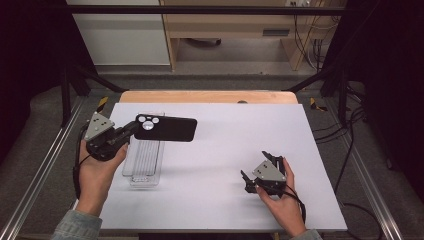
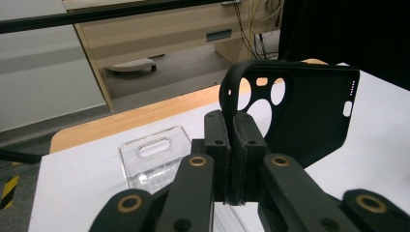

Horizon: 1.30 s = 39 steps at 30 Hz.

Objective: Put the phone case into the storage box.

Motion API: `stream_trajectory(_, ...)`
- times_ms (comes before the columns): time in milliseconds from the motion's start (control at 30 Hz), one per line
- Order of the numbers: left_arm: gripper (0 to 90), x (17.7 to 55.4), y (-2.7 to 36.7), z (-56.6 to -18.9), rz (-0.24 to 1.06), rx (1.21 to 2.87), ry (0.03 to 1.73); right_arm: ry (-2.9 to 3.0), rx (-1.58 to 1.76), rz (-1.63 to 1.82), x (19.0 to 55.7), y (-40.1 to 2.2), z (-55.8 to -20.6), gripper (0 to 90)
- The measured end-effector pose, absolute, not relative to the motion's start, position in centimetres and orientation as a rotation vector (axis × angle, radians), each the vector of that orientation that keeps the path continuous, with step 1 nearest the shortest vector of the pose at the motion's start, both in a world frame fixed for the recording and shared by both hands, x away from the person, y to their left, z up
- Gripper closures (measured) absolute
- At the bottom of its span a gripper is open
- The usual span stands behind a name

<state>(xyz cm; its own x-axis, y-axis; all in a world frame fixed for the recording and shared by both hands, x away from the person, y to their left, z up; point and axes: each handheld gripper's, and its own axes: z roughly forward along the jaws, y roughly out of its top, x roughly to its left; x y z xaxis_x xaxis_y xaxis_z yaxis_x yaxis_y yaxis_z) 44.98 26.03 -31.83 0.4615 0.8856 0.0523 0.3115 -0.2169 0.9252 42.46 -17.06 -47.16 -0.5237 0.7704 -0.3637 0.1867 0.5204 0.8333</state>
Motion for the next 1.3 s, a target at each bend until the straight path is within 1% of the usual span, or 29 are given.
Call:
stream_trajectory(733,85.9,45.1,28.0,-31.3,0.803,1.755,1.054,2.027,0.801,1.017,42.7,-17.1,-47.4,6.8)
stream_trajectory(1300,85.9,45.7,29.3,-30.5,0.868,1.767,1.072,2.0,0.803,1.049,42.6,-17.2,-47.4,6.7)
